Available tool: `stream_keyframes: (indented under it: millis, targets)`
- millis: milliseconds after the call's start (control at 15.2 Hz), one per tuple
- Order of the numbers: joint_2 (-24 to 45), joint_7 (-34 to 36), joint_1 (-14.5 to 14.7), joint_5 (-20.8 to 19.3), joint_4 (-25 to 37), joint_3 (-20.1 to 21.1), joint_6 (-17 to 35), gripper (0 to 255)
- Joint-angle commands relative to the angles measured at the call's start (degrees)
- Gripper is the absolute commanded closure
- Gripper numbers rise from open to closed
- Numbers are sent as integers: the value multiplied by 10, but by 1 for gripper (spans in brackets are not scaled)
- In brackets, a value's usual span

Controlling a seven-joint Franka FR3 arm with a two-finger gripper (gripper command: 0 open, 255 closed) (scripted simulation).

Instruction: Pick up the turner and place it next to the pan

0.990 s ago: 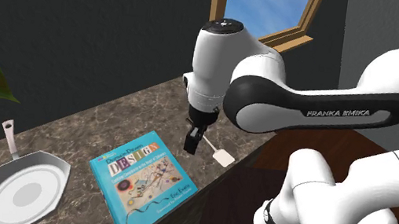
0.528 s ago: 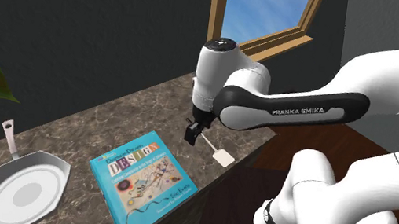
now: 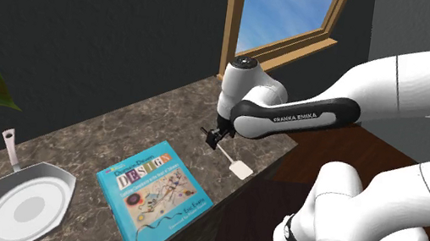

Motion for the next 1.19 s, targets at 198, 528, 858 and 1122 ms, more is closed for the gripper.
stream_keyframes:
  millis: [198, 528, 858, 1122]
  targets:
    - [40, 13, -14, -7, -21, -18, 64, 0]
    - [73, 11, -11, -6, -35, -27, 110, 0]
    - [73, 11, -11, -6, -35, -27, 110, 0]
    - [73, 11, -11, -6, -35, -27, 110, 255]
